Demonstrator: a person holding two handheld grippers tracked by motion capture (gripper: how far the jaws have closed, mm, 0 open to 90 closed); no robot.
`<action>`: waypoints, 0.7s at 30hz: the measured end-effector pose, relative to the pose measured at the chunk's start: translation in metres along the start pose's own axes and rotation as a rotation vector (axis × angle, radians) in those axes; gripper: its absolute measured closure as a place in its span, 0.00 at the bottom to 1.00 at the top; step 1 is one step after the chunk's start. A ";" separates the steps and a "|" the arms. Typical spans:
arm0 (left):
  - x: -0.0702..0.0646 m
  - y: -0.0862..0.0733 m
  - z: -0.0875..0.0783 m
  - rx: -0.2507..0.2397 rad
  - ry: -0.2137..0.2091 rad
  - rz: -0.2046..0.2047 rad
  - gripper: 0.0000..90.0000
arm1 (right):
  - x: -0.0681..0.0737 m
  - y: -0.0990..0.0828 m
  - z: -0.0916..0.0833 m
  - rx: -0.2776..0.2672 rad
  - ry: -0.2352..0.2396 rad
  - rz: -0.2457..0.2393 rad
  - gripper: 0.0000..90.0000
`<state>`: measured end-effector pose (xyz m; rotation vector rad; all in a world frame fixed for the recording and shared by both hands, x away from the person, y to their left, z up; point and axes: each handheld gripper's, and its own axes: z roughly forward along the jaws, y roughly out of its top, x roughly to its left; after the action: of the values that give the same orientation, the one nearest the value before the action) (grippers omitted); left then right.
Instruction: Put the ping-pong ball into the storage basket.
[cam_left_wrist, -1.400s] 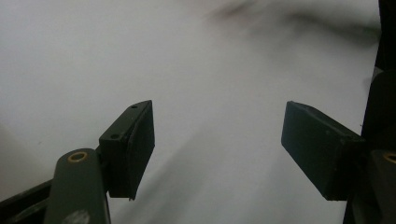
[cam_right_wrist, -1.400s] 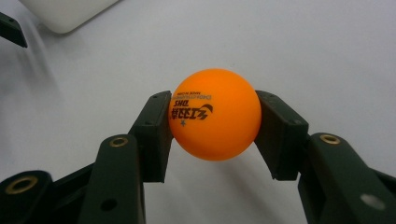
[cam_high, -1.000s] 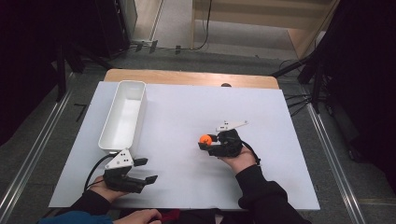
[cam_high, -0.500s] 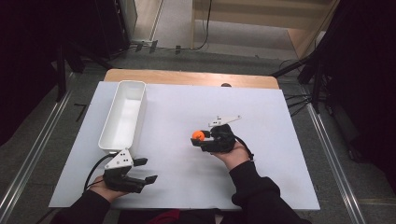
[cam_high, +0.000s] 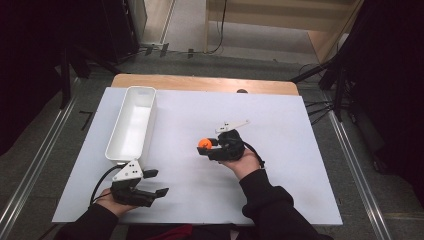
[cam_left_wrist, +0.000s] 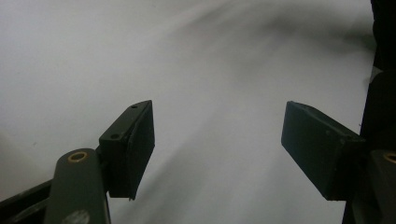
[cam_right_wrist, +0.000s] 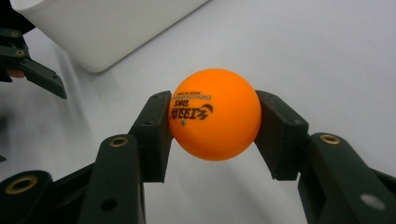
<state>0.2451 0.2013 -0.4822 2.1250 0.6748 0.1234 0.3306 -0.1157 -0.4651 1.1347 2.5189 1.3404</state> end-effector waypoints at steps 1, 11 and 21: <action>0.000 0.000 0.000 0.000 0.000 -0.001 0.29 | 0.001 0.003 0.001 -0.005 0.004 -0.004 0.54; 0.000 0.000 0.000 0.001 0.001 -0.003 0.29 | 0.007 0.014 0.008 0.007 0.016 -0.020 0.54; 0.001 -0.001 -0.001 -0.002 0.001 -0.006 0.29 | 0.012 0.024 0.013 0.015 0.028 -0.014 0.54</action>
<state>0.2450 0.2024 -0.4824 2.1212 0.6810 0.1223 0.3408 -0.0909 -0.4530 1.1065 2.5555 1.3453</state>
